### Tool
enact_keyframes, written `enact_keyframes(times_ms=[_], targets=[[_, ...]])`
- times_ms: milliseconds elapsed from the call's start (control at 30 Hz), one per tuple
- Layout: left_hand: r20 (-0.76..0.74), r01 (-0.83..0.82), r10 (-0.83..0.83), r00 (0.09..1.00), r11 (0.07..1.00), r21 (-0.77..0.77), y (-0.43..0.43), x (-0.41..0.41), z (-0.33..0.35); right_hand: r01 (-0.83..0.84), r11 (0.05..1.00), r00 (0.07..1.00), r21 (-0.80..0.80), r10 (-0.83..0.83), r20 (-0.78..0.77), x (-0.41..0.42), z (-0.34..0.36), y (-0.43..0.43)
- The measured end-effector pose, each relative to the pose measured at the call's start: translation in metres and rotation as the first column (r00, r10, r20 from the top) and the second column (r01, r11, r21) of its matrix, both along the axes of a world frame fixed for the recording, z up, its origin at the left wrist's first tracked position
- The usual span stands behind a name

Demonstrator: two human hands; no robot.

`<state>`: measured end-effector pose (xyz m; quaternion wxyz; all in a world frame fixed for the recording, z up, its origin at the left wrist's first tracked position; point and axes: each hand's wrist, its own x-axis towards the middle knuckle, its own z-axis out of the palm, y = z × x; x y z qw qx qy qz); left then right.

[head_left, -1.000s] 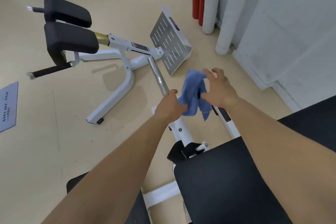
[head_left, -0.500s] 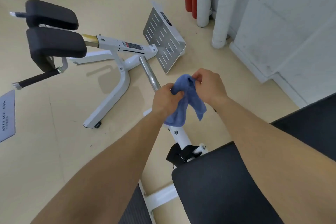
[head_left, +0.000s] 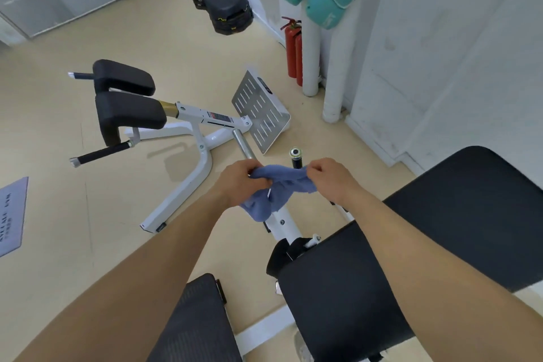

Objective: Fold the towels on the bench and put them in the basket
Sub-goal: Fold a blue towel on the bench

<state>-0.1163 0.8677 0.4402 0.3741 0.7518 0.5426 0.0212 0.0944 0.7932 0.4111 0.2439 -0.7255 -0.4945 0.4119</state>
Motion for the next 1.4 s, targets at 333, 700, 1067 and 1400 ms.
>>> enact_keyframes(times_ms=[333, 700, 1067, 1400], targets=[[0.101, 0.207, -0.206, 0.973, 0.978, 0.001, -0.170, -0.094, 0.073, 0.061, 0.990, 0.990, 0.131, -0.077, 0.120, -0.087, 0.102, -0.187], [0.375, 0.419, -0.397, 0.837, 0.908, 0.026, -0.373, -0.100, 0.119, 0.063, 0.986, 0.963, -0.157, -0.019, 0.269, -0.148, 0.163, -0.455], [0.457, 0.840, -0.759, 0.463, 0.541, 0.048, -0.615, 0.010, 0.176, 0.589, 0.808, 0.806, -0.006, -0.589, -0.056, -0.124, 0.210, -0.724], [0.478, 0.966, -0.860, 0.178, 0.246, 0.084, -0.919, 0.082, 0.187, 0.829, 0.521, 0.544, 0.203, -0.836, -0.075, -0.119, 0.215, -1.048]])
